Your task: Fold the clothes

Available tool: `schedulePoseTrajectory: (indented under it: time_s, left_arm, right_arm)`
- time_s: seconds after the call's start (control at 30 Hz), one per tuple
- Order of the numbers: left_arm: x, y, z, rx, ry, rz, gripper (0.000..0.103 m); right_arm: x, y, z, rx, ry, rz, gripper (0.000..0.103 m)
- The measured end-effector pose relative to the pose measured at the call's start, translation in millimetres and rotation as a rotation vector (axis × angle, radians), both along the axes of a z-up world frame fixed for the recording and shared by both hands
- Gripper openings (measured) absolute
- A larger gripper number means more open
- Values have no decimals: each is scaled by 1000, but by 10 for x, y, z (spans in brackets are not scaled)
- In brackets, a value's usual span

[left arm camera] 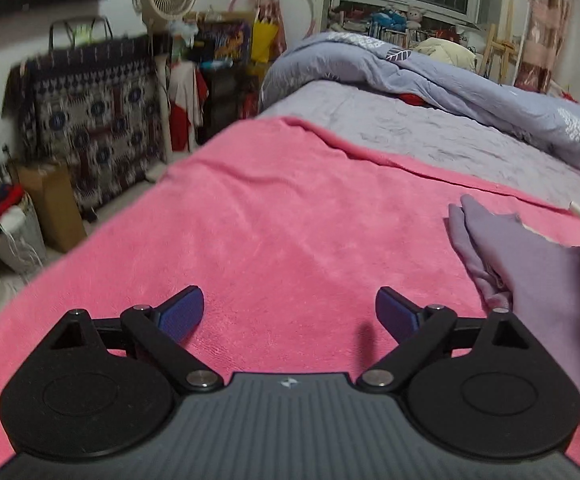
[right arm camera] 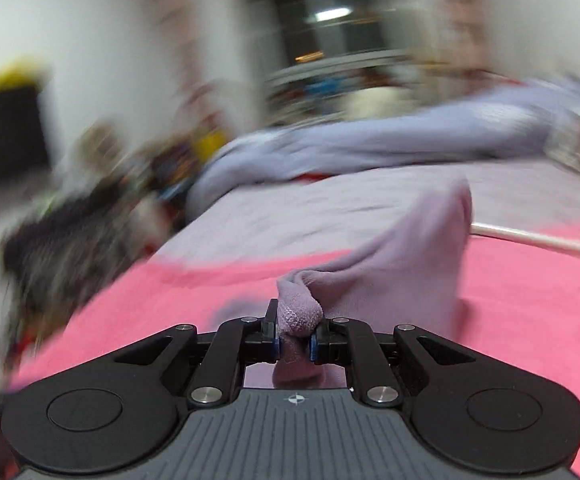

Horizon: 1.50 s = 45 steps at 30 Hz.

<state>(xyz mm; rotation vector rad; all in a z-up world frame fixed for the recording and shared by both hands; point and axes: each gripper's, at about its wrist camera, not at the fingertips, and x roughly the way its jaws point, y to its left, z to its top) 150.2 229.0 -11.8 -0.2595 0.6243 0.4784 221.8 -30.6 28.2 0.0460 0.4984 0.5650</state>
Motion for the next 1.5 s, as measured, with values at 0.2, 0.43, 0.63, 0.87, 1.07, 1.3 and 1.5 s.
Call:
schedulePoseTrajectory:
  time_s: [0.2,0.43,0.63,0.87,1.07,1.3,1.5]
  left_arm:
    - [30,-127,-65,61,38,-43,95]
    - [80,-173,-76,73,49,-45,95]
    - [69,-126,-76,52,38,-45,95]
    - [-21,-168,5,21,-44,-106,95]
    - [-140,-395,156,22,-161,-250,95]
    - [-73,-1006,175,115,-165,-486,99]
    - [161,-1013,-155,92,47,-419,103]
  right_arm:
    - [-145,580,-358,-141,10,135,14]
    - [-270,579,-298,-154,-115,98,12]
    - [-397,717,-439,-259,-132,210,12]
    - [-539,606,-494,-298,-110,337,34]
    - [-650,50,-359,-186,-21,439,35]
    - [-156,-419,-438,-156,40,173,10]
    - [-86,-179,-356,-344,-10,264,11]
